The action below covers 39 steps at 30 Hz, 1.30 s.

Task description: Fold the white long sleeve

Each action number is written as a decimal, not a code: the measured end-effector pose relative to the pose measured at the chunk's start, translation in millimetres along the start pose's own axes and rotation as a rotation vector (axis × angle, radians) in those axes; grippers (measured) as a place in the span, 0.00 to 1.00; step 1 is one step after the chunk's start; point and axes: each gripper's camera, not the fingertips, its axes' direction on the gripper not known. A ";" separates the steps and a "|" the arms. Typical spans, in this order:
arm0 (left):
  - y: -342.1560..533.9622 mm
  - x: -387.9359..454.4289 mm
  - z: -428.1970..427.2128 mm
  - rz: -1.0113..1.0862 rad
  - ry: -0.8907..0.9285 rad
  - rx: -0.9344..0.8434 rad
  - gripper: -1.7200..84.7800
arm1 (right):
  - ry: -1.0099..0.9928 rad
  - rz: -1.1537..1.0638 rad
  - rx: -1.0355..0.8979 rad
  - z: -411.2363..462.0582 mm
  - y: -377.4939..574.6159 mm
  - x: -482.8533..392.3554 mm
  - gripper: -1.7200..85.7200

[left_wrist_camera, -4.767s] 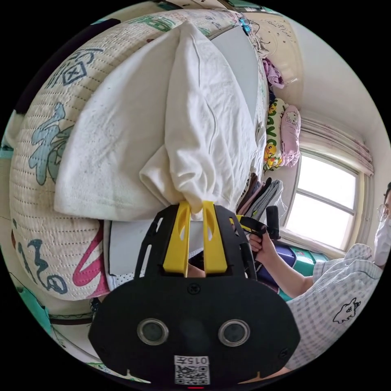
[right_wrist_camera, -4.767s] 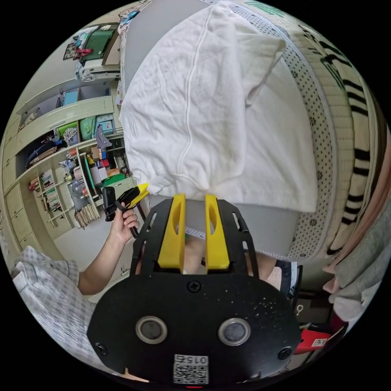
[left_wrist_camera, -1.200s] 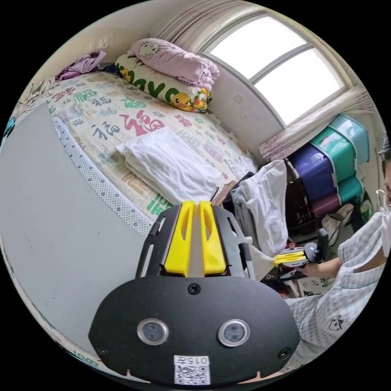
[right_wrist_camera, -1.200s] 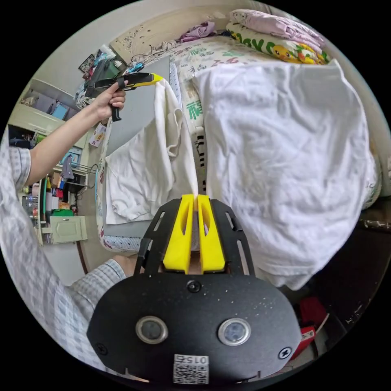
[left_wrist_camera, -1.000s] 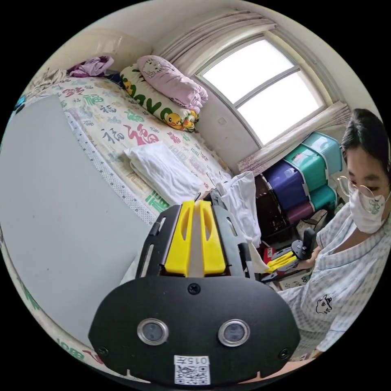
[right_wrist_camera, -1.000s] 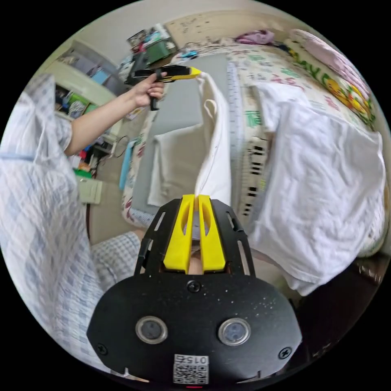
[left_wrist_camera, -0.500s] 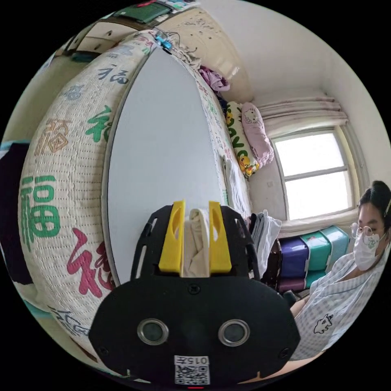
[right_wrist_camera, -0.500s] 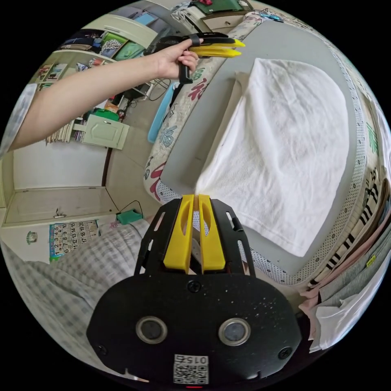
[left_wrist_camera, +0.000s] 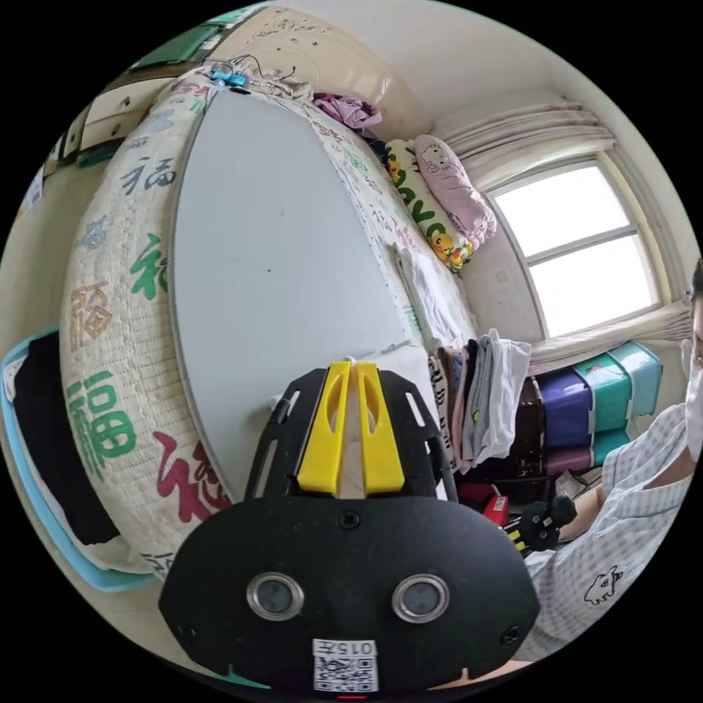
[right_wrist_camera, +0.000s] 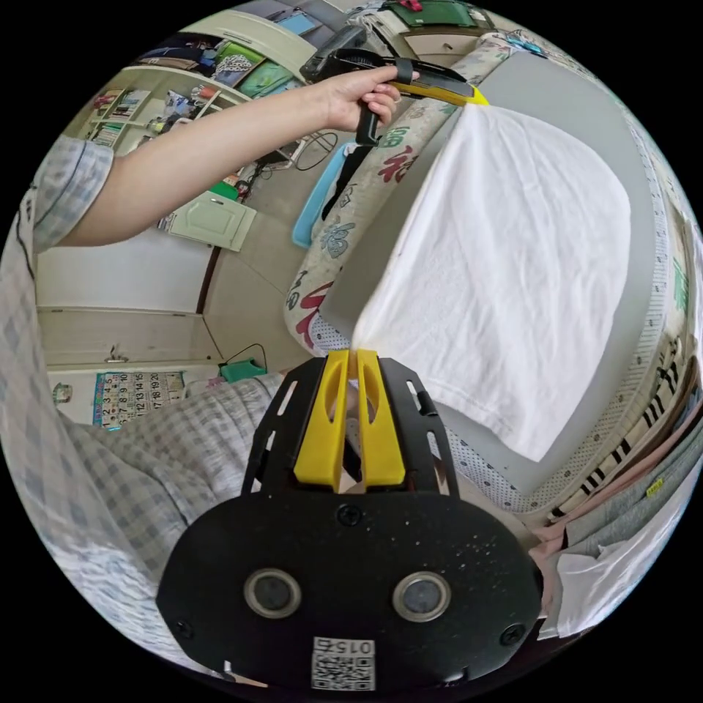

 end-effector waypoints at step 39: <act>186.6 11.3 41.4 -0.424 -0.141 -0.286 0.04 | 0.179 0.377 -0.005 -103.1 -61.3 102.6 0.09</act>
